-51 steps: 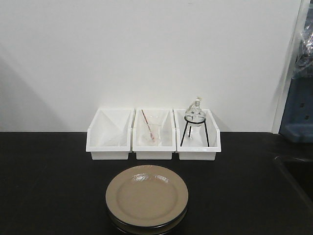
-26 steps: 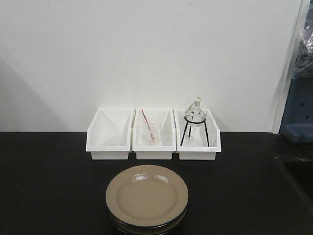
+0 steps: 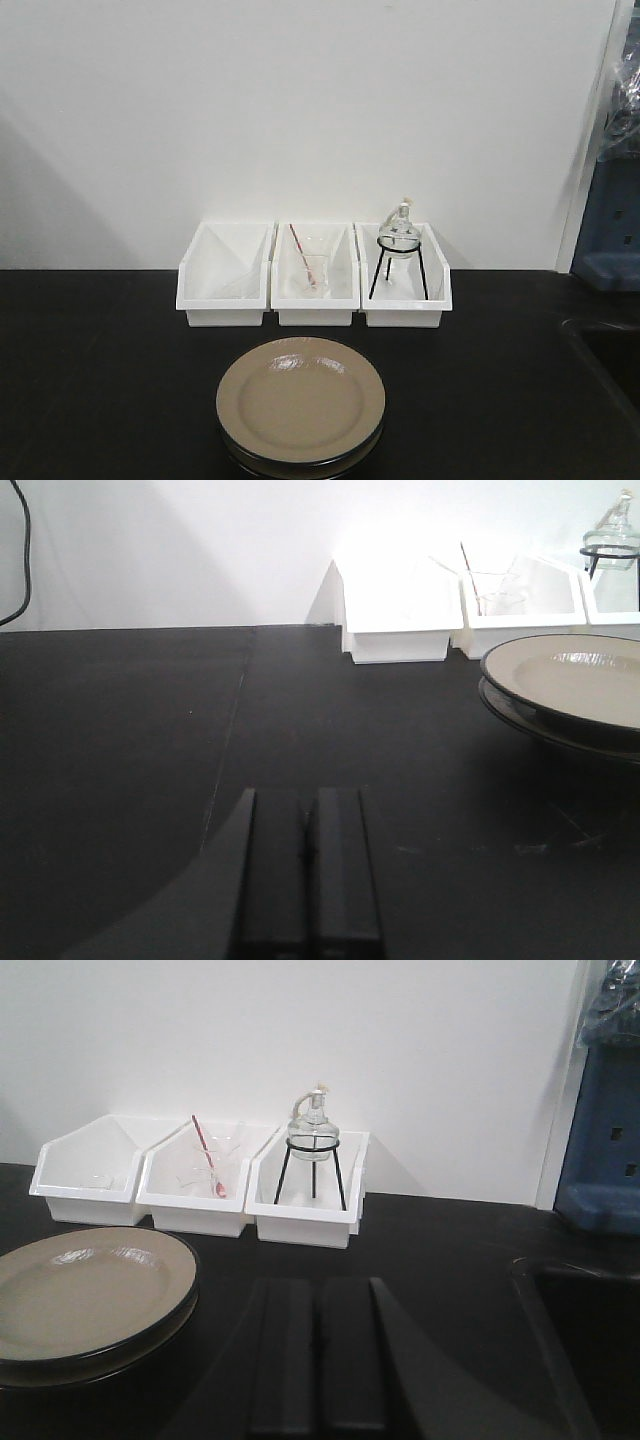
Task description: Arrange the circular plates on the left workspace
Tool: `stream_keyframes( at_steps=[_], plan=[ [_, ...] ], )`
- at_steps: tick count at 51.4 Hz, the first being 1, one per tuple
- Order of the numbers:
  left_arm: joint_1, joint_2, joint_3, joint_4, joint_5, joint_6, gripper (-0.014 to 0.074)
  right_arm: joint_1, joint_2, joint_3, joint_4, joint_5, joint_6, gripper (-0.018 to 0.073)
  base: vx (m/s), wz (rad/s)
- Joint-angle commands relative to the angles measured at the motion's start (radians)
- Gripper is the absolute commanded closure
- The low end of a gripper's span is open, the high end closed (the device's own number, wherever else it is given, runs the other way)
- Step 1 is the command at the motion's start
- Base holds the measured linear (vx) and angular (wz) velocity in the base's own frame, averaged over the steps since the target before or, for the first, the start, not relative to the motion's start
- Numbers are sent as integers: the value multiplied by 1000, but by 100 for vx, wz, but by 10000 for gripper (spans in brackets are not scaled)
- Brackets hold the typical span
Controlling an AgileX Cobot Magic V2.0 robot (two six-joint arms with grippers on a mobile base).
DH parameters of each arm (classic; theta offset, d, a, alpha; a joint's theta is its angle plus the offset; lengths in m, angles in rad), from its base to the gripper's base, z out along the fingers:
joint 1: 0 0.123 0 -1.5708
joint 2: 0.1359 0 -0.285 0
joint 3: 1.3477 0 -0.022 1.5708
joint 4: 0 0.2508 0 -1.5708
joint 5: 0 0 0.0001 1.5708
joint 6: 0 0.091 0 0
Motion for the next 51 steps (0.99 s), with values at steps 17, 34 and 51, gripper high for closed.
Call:
stream_keyframes(
  at_steps=[17,34,51],
  plan=[
    [-6,-16,20,-2,-89,-10,596,-4,5,-30,-64,-70,-5,563,0,0],
    [-6,-16,20,-2,-89,-10,596,-4,-211,166,-735,-17,759,563,0,0],
    [-6,-16,20,-2,-89,-10,596,-7,-450,377,-757,-17,770,563,0,0]
  ],
)
